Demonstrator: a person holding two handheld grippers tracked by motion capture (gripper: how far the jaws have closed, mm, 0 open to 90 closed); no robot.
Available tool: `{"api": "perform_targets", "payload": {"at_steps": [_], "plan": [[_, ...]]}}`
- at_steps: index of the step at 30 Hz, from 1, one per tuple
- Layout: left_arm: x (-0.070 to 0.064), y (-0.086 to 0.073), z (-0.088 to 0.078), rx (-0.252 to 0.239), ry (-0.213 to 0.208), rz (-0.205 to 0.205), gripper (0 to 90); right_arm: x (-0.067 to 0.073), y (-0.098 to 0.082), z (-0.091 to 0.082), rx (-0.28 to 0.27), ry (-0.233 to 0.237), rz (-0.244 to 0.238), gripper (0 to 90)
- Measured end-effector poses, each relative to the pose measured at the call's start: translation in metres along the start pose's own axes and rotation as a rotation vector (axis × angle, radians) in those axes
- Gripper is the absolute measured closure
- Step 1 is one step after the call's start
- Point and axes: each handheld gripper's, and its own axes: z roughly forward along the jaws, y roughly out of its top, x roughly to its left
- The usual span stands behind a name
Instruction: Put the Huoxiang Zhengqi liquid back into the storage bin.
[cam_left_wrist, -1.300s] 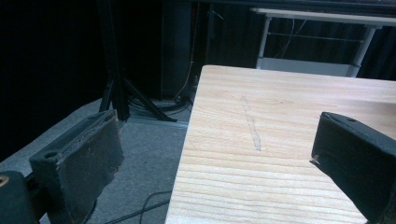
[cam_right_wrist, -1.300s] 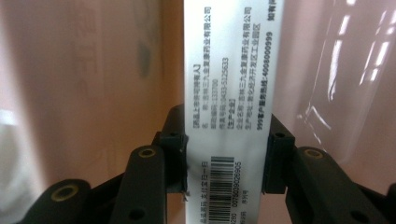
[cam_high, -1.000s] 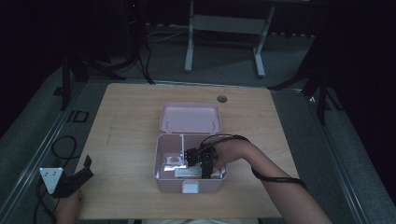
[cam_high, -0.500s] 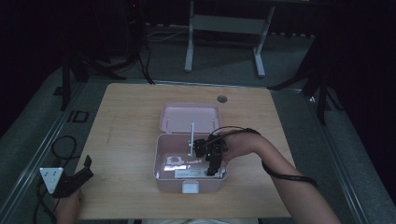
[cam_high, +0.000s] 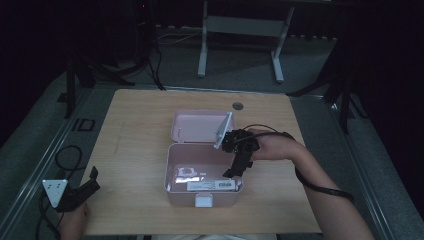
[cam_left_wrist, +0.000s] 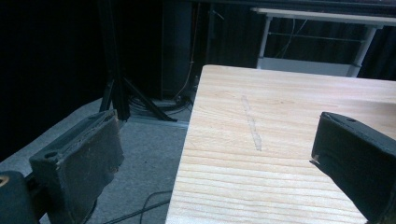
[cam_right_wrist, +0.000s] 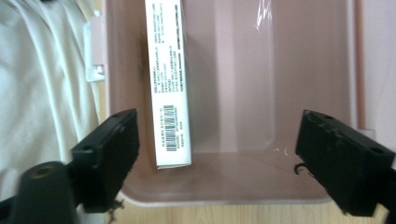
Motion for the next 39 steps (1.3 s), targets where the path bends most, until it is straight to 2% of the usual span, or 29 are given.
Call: {"api": "perform_targets", "payload": {"at_steps": [1,6,7,8,9,13,14,15,17,18,20,22,24,25,27,32,33,35,39], "plan": [[0.0,0.0,0.0,-0.002,0.0,-0.001,2.1,-0.003,-0.006,-0.008,-0.035,-0.004,0.013,12.0],[0.0,0.0,0.0,-0.002,0.001,-0.002,2.1,-0.005,-0.02,-0.02,-0.08,-0.026,0.022,12.4],[0.0,0.0,0.0,-0.001,0.001,-0.002,2.1,-0.006,-0.03,-0.027,-0.108,-0.04,0.033,12.4],[0.0,0.0,0.0,-0.001,0.001,-0.002,2.1,-0.006,-0.03,-0.027,-0.108,-0.04,0.033,12.4],[0.0,0.0,0.0,-0.001,0.001,-0.003,2.1,-0.007,-0.039,-0.031,-0.13,-0.056,0.036,12.4],[0.0,0.0,0.0,-0.001,0.001,-0.002,2.1,-0.01,-0.05,-0.035,-0.159,-0.078,0.057,12.4],[0.0,0.0,0.0,-0.001,0.002,-0.001,2.1,-0.011,-0.055,-0.035,-0.169,-0.103,0.058,12.4],[0.0,0.0,0.0,-0.001,0.001,-0.001,2.1,-0.015,-0.063,-0.034,-0.166,-0.13,0.086,12.4],[0.0,0.0,0.0,-0.001,0.0,-0.001,2.1,-0.017,-0.066,-0.034,-0.163,-0.139,0.097,12.4],[0.0,0.0,0.0,-0.001,-0.001,-0.001,2.1,-0.021,-0.074,-0.03,-0.157,-0.157,0.123,12.5],[0.0,0.0,0.0,-0.001,0.0,-0.001,2.1,-0.025,-0.079,-0.025,-0.154,-0.159,0.149,12.5],[0.0,0.0,0.0,-0.002,-0.001,-0.002,2.1,-0.03,-0.087,-0.016,-0.165,-0.191,0.168,12.5],[0.0,0.0,0.0,-0.004,-0.002,-0.002,2.1,-0.032,-0.09,-0.012,-0.173,-0.196,0.181,12.5],[0.0,0.0,0.0,-0.004,-0.001,-0.002,2.1,-0.038,-0.098,0.0,-0.206,-0.201,0.205,12.5],[0.0,0.0,0.0,-0.003,-0.002,-0.002,2.1,-0.043,-0.106,0.011,-0.23,-0.196,0.238,12.5],[0.0,0.0,0.0,0.0,-0.003,-0.001,2.1,-0.053,-0.125,0.04,-0.296,-0.281,0.321,13.4],[0.0,0.0,0.0,-0.002,-0.002,-0.002,2.1,-0.055,-0.129,0.046,-0.313,-0.275,0.339,13.4],[0.0,0.0,0.0,-0.003,-0.002,-0.001,2.1,-0.057,-0.134,0.058,-0.345,-0.285,0.35,13.3],[0.0,0.0,0.0,-0.004,-0.001,0.0,2.1,-0.061,-0.141,0.079,-0.371,-0.305,0.371,12.4]]}}
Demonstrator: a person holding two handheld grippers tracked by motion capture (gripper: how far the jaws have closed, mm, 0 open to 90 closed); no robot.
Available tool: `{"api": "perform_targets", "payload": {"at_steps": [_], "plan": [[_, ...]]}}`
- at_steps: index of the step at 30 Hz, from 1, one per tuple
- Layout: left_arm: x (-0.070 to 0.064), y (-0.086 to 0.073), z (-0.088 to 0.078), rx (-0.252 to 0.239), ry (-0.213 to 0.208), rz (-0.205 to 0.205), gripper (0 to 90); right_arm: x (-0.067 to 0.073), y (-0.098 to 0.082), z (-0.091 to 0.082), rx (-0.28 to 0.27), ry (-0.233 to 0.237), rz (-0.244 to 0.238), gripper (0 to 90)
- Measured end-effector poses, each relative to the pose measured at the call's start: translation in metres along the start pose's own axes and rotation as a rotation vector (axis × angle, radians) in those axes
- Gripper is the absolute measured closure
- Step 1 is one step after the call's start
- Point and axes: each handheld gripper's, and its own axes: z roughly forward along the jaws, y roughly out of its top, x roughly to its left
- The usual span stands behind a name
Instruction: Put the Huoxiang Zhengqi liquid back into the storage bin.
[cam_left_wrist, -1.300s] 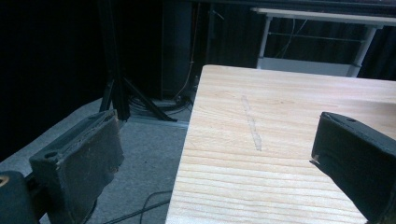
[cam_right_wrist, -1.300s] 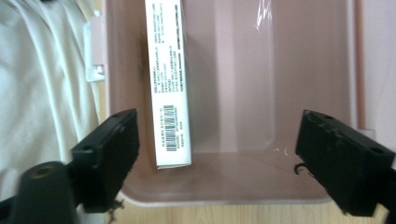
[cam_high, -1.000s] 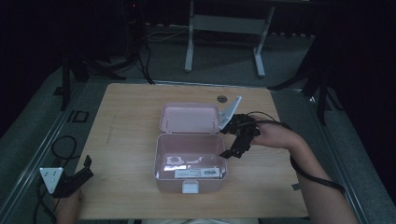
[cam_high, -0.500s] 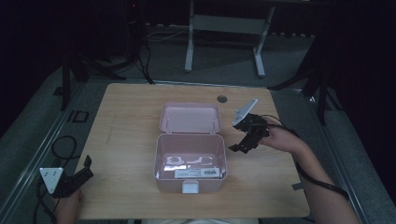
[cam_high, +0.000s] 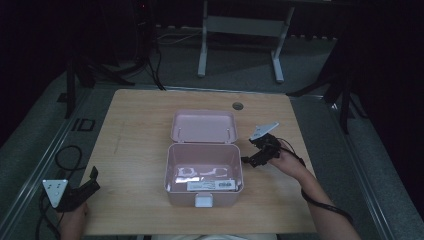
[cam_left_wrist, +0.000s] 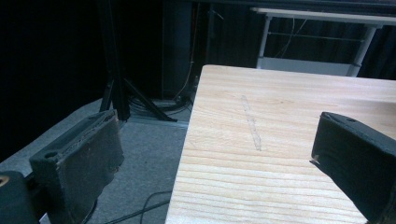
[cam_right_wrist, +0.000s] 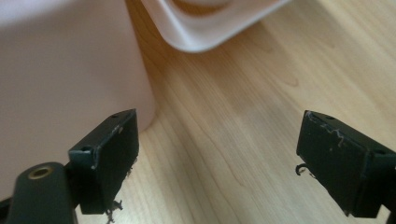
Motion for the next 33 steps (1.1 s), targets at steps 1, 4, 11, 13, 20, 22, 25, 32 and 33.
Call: {"api": "perform_targets", "payload": {"at_steps": [1,4,11,13,20,22,25,32,33], "plan": [[0.0,0.0,0.0,0.0,-0.001,0.0,2.1,0.0,-0.003,0.004,0.004,-0.012,-0.001,12.0],[0.0,0.0,0.0,0.001,-0.004,0.0,2.1,0.0,-0.012,0.013,-0.033,-0.033,0.01,11.7],[0.0,0.0,0.0,0.002,-0.007,0.001,2.1,-0.006,-0.033,0.022,-0.144,-0.09,0.085,11.7],[0.0,0.0,0.0,0.002,-0.007,0.0,2.1,-0.007,-0.039,0.022,-0.18,-0.115,0.102,11.7],[0.0,0.0,0.0,0.001,-0.006,0.0,2.1,-0.012,-0.055,0.016,-0.268,-0.204,0.165,11.6],[0.0,0.0,0.0,0.002,-0.006,0.0,2.1,-0.014,-0.059,0.014,-0.269,-0.22,0.176,11.6],[0.0,0.0,0.0,0.002,-0.006,0.0,2.1,-0.017,-0.065,0.011,-0.271,-0.235,0.196,11.6],[0.0,0.0,0.0,0.002,-0.006,-0.001,2.1,-0.02,-0.08,0.003,-0.266,-0.268,0.228,11.6],[0.0,0.0,0.0,0.001,-0.005,-0.001,2.1,-0.021,-0.082,0.002,-0.267,-0.266,0.235,11.6]]}}
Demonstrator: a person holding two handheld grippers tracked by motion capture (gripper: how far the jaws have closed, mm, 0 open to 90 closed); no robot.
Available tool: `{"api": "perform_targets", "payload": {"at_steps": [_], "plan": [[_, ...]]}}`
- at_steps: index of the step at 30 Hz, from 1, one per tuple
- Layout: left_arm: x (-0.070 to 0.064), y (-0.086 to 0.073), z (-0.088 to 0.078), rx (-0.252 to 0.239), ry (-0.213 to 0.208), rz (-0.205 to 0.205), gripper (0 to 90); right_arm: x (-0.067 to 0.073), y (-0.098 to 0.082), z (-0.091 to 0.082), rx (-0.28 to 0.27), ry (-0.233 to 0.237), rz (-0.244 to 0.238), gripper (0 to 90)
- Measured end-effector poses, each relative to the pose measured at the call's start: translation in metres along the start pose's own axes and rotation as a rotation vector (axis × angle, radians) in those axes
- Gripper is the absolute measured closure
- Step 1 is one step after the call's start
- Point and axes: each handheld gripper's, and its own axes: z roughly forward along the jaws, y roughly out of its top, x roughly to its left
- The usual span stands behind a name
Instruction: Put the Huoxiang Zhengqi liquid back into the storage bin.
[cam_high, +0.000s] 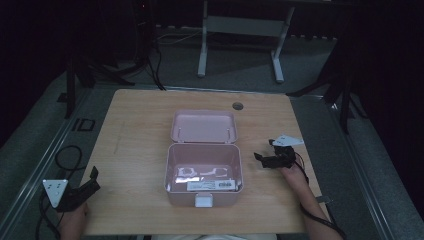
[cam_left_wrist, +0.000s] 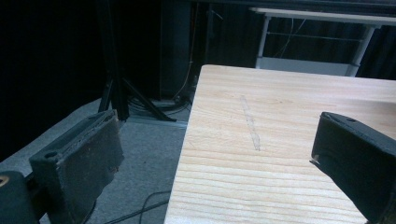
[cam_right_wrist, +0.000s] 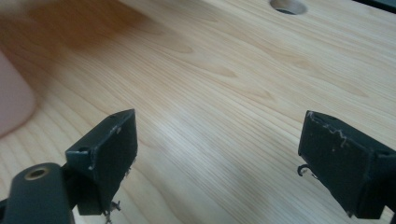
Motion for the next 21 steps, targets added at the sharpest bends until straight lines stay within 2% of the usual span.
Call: {"api": "perform_targets", "payload": {"at_steps": [1,5,9,12,14,21], "plan": [[0.0,0.0,0.0,0.0,0.0,0.0,2.1,0.0,-0.001,-0.002,-0.002,-0.021,-0.005,11.6],[0.0,0.0,0.0,-0.001,-0.001,0.0,2.1,-0.005,-0.007,-0.01,-0.013,-0.051,0.013,11.6],[0.0,0.0,0.0,-0.002,0.0,-0.001,2.1,-0.011,-0.014,-0.019,-0.02,-0.063,0.046,11.6],[0.0,0.0,0.0,-0.001,0.001,0.0,2.1,-0.013,-0.018,-0.023,-0.028,-0.085,0.053,11.6],[0.0,0.0,0.0,0.0,0.001,-0.001,2.1,-0.017,-0.023,-0.031,-0.037,-0.103,0.078,11.6],[0.0,0.0,0.0,-0.003,0.0,-0.002,2.1,-0.021,-0.034,-0.046,-0.07,-0.134,0.117,11.6]]}}
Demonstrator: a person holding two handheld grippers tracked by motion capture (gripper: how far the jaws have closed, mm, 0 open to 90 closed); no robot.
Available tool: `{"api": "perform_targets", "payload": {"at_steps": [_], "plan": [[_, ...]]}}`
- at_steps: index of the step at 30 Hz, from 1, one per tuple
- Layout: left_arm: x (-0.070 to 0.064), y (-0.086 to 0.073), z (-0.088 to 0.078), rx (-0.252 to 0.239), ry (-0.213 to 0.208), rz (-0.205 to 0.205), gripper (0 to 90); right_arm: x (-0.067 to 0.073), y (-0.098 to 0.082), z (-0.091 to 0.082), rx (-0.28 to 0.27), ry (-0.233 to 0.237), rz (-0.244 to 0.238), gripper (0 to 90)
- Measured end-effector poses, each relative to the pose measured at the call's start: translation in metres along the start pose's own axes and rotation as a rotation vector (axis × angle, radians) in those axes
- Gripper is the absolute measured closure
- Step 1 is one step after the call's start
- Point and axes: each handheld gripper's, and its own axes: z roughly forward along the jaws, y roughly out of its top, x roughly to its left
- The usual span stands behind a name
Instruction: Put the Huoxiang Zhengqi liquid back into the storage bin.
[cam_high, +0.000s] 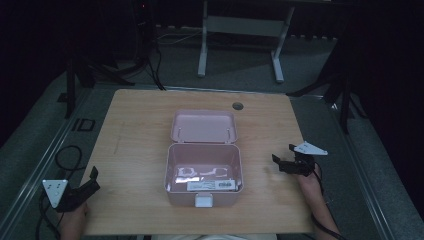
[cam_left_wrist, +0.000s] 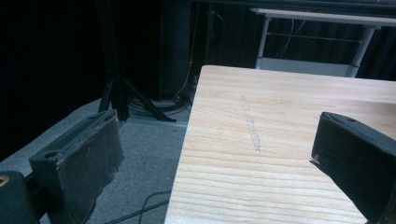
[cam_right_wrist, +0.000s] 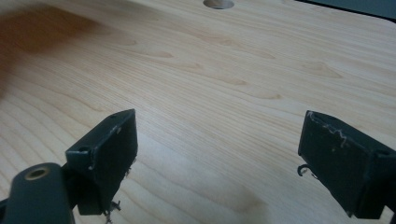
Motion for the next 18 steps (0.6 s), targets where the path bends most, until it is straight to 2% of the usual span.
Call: {"api": "perform_targets", "payload": {"at_steps": [6,9,11,18], "plan": [[0.0,0.0,0.0,-0.001,-0.001,0.0,2.1,-0.004,-0.005,-0.01,-0.023,-0.037,0.041,11.6],[0.0,0.0,0.0,-0.001,0.001,0.001,2.1,-0.005,-0.007,-0.017,-0.056,-0.058,0.066,11.6],[0.0,0.0,0.0,0.001,0.003,0.0,2.1,-0.007,-0.009,-0.021,-0.059,-0.051,0.082,11.5],[0.0,0.0,0.0,-0.001,0.0,-0.004,2.1,-0.01,-0.016,-0.031,-0.062,-0.108,0.121,11.5]]}}
